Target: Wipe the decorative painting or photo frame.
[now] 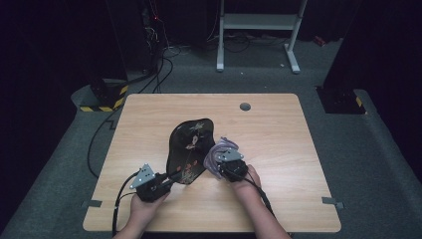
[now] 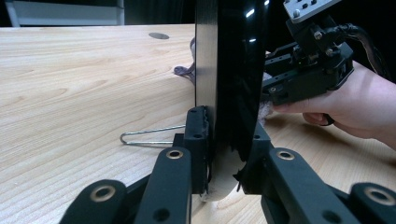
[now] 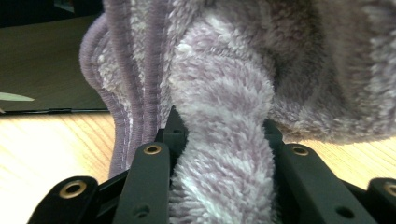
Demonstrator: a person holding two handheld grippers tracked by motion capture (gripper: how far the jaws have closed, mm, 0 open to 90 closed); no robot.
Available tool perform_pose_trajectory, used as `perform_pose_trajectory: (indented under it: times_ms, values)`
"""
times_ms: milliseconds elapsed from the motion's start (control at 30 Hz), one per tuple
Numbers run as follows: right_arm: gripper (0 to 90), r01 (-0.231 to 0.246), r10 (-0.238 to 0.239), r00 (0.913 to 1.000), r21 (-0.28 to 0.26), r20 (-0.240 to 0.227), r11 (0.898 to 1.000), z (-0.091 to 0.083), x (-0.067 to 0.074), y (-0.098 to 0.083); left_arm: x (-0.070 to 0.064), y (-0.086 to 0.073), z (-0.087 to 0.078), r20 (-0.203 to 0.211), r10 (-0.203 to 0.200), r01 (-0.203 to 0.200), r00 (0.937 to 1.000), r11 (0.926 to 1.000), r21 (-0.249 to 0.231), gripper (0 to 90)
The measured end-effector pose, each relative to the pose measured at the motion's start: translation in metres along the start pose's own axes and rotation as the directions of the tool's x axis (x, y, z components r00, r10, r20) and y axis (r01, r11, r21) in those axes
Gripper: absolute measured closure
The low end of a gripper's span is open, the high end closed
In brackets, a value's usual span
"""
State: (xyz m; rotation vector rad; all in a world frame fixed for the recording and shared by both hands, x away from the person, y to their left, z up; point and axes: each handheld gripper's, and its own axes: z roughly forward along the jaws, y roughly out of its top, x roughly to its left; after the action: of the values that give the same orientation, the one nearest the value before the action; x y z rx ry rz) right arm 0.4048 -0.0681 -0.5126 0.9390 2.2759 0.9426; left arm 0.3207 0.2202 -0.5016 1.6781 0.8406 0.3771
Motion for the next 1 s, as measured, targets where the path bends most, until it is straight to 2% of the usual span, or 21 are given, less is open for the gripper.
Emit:
perform_pose_trajectory:
  times_ms: [133,267,367,467,633,733,1000]
  values:
    - [66.5,-0.009,0.009,0.9999,-0.014,-0.006,1.0,-0.002,0.001,-0.001,-0.001,0.001,-0.001,0.002,0.012,-0.012,0.9999,0.9999,-0.005,75.7]
    - [66.1,-0.02,0.019,0.9996,-0.033,-0.02,0.999,-0.006,0.001,-0.003,-0.001,0.003,-0.002,-0.007,0.019,-0.019,0.9998,0.9996,-0.023,68.7]
    - [65.6,-0.01,0.009,0.9996,-0.048,-0.025,0.999,-0.01,0.003,-0.005,-0.002,0.005,-0.003,-0.01,0.033,-0.033,0.9994,0.9993,-0.017,64.7]
    - [65.2,-0.003,0.001,0.9997,-0.061,-0.023,0.998,-0.014,0.004,-0.006,-0.003,0.008,-0.003,-0.006,0.023,-0.023,0.9997,0.9996,-0.016,61.9]
    - [65.1,-0.027,0.023,0.9986,-0.079,-0.047,0.996,-0.02,0.001,-0.007,-0.003,0.013,-0.005,-0.011,0.006,-0.006,0.9999,0.9999,-0.012,57.1]
    - [65.1,-0.036,0.031,0.9985,-0.096,-0.045,0.995,-0.025,-0.001,-0.008,-0.002,0.018,-0.008,-0.014,-0.008,0.008,0.9999,0.9997,-0.021,55.2]
    - [64.6,-0.024,0.02,0.9993,-0.117,-0.032,0.993,-0.029,-0.002,-0.009,-0.008,0.036,-0.013,-0.032,0.037,-0.038,0.9988,0.999,-0.024,53.0]
